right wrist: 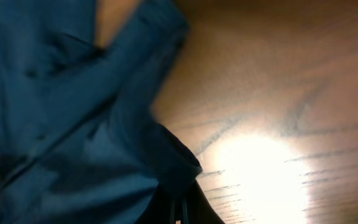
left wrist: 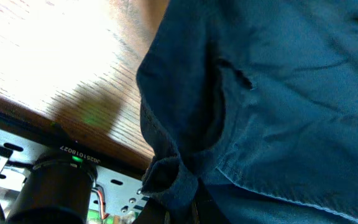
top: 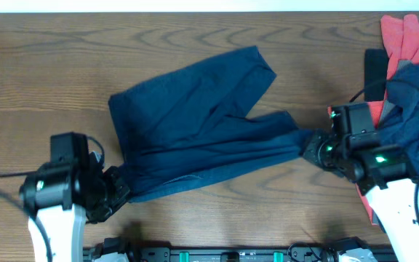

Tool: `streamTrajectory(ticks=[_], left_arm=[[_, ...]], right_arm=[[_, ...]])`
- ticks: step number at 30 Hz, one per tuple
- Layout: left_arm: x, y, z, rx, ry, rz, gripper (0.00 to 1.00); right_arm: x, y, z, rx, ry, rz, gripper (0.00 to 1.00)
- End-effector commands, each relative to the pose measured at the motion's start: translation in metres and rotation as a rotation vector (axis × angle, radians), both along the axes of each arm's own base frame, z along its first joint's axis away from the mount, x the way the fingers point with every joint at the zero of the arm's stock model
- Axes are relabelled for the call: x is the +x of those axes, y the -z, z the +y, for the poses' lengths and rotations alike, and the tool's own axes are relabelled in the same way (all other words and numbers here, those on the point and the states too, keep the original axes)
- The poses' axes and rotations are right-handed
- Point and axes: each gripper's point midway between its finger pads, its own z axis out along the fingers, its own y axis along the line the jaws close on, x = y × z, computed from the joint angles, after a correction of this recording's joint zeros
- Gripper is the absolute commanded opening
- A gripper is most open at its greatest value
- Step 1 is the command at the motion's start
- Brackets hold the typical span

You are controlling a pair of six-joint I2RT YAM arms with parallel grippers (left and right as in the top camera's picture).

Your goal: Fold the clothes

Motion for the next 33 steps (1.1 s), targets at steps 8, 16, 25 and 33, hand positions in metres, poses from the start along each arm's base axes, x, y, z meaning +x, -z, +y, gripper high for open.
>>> streamTrajectory(ticks=[8, 16, 25, 33], left_arm=[[0.036, -0.046, 0.020, 0.100, -0.104, -0.280, 0.06], [0.100, -0.025, 0.036, 0.069, -0.273, -0.245, 0.06], [0.162, 0.029, 0.048, 0.054, -0.314, -0.178, 0.06], [0.177, 0.050, 0.060, 0.072, -0.397, -0.148, 0.06]], right_arm=[[0.081, -0.094, -0.022, -0.220, -0.094, -0.353, 0.01], [0.180, -0.083, 0.002, -0.203, -0.120, -0.528, 0.01], [0.233, -0.011, 0.045, -0.185, -0.191, -0.508, 0.01], [0.260, -0.004, 0.071, -0.172, -0.204, -0.613, 0.01]])
